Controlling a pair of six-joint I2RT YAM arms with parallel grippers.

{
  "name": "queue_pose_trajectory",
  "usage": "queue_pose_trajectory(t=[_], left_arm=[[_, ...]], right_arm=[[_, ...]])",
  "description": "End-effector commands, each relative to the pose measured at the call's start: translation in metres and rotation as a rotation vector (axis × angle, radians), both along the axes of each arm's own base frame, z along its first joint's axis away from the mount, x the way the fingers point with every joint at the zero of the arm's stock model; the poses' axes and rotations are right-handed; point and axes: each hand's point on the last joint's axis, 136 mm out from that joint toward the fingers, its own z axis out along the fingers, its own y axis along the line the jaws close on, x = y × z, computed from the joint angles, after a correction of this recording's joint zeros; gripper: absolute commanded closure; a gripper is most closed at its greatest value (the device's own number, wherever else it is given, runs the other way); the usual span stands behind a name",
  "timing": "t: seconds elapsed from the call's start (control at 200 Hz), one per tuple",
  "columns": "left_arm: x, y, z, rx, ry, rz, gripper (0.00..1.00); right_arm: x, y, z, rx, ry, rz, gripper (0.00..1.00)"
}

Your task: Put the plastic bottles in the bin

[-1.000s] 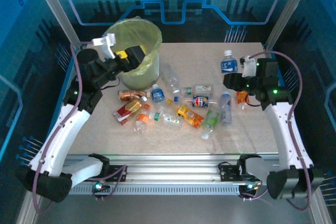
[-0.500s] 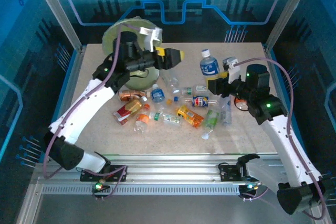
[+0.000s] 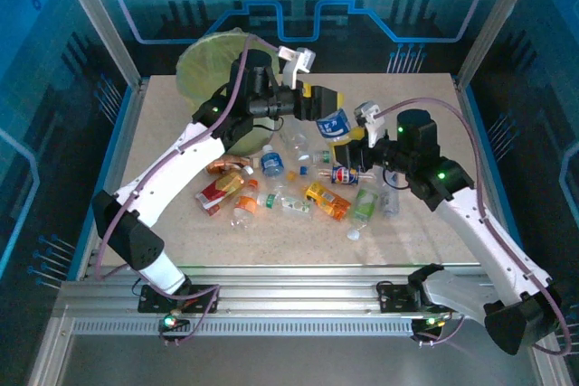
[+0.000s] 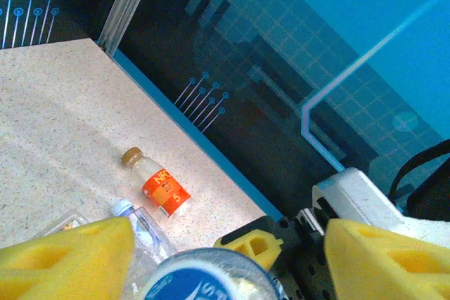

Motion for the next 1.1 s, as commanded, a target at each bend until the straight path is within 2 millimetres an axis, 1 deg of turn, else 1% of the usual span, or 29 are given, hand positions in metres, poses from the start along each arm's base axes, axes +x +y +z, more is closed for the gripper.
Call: queue_pose_trajectory(t=[0.0,0.06,0.115,0.165,0.205,0.305,0.375,0.515,0.58,0.65,0.705,0.77,0.795,0.8,0.81,0.89,1.031,1.096], left_arm=[[-0.004,-0.004,0.012,-0.026,-0.023,-0.025,0.36],[-0.005,-0.003,0.01,-0.025,-0.018,-0.023,0.41],[-0.006,-0.002,0.007,-0.025,-0.012,-0.019,0.41],[-0.006,-0.001,0.005,-0.027,-0.008,-0.014,0.37],[-0.007,0.0,0.003,-0.027,-0.005,-0.009,0.37],[-0.007,0.003,-0.002,-0.021,0.003,0.005,0.42],[-0.008,0.005,-0.005,-0.017,0.009,0.015,0.49],[-0.008,0.007,-0.009,-0.02,0.015,0.026,0.7],[-0.009,0.008,-0.006,-0.024,0.007,0.029,0.79],[-0.007,0.011,-0.003,-0.026,-0.006,0.042,0.89],[-0.005,0.013,0.001,-0.032,-0.022,0.054,0.95],[-0.002,0.019,0.009,-0.042,-0.044,0.076,1.0],[0.001,0.023,0.012,-0.045,-0.054,0.087,1.0],[0.001,0.023,0.013,-0.045,-0.056,0.089,1.0],[0.002,0.024,0.015,-0.048,-0.06,0.093,1.0],[0.011,0.041,0.03,-0.06,-0.1,0.143,1.0],[0.032,0.08,0.061,-0.073,-0.194,0.272,1.0],[0.045,0.099,0.071,-0.065,-0.229,0.34,1.0]], right_arm=[[0.001,0.007,0.024,0.015,-0.079,0.017,0.53],[0.002,0.008,0.025,0.015,-0.082,0.014,0.53],[0.003,0.009,0.026,0.017,-0.086,0.013,0.53],[0.003,0.01,0.028,0.02,-0.092,0.011,0.53],[0.003,0.011,0.029,0.023,-0.095,0.011,0.53],[0.003,0.012,0.031,0.025,-0.105,0.01,0.53],[0.004,0.011,0.032,0.023,-0.112,0.002,0.53],[0.005,0.01,0.034,0.021,-0.118,-0.006,0.53],[0.006,0.009,0.033,0.014,-0.115,-0.014,0.53],[0.008,0.006,0.031,0.003,-0.106,-0.032,0.44],[0.01,0.003,0.029,-0.009,-0.097,-0.053,0.34],[0.011,0.0,0.029,-0.028,-0.09,-0.071,0.16],[0.01,-0.002,0.029,-0.036,-0.087,-0.079,0.07],[0.011,-0.003,0.029,-0.038,-0.087,-0.081,0.03],[0.01,-0.004,0.028,-0.044,-0.086,-0.085,0.01],[0.011,-0.013,0.032,-0.073,-0.085,-0.129,0.0],[0.01,-0.035,0.04,-0.113,-0.08,-0.213,0.0],[0.006,-0.043,0.045,-0.114,-0.082,-0.238,0.0]])
